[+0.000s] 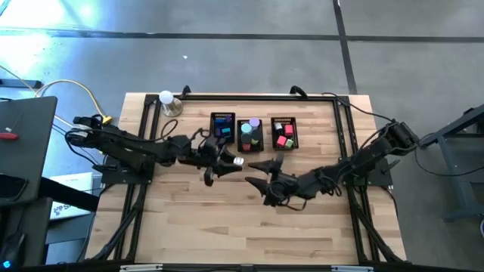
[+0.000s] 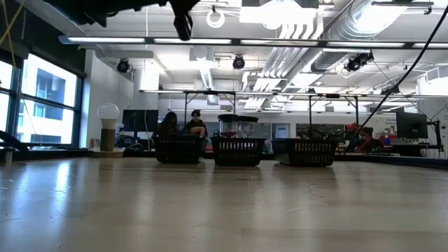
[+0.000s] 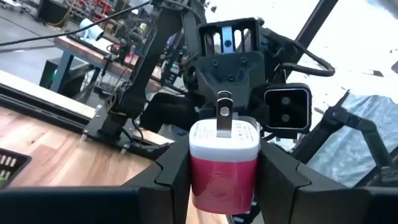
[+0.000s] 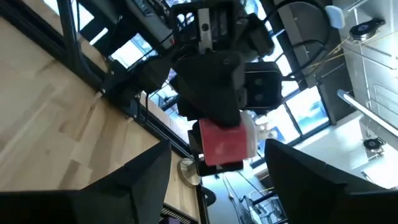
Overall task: Pick & Place Office items
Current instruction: Put the pink charger adapter into the right black bin
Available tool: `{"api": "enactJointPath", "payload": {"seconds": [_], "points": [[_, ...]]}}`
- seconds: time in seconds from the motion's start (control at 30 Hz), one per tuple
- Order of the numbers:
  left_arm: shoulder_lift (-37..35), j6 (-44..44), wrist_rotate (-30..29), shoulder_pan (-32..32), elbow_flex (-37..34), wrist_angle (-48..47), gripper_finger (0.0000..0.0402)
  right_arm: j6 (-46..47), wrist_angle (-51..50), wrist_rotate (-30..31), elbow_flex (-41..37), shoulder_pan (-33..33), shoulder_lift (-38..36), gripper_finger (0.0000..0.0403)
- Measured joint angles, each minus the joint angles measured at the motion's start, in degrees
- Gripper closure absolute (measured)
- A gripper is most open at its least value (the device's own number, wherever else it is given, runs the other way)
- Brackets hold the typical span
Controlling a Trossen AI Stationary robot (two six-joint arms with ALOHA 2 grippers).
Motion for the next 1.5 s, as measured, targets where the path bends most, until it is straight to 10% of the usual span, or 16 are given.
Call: {"api": "enactJointPath", "payload": {"seconds": [0.6,1.5], "points": [[0.05,-3.52,16.98,13.53,-0.02,-0.60,0.0276,-4.43,2.37,-0.73,0.11,-8.65,0.02,0.0095],[0.05,-4.49,19.50,15.87,-0.07,-1.27,0.0276,-11.36,0.51,-24.24,0.09,-19.36,0.07,0.0090]]}}
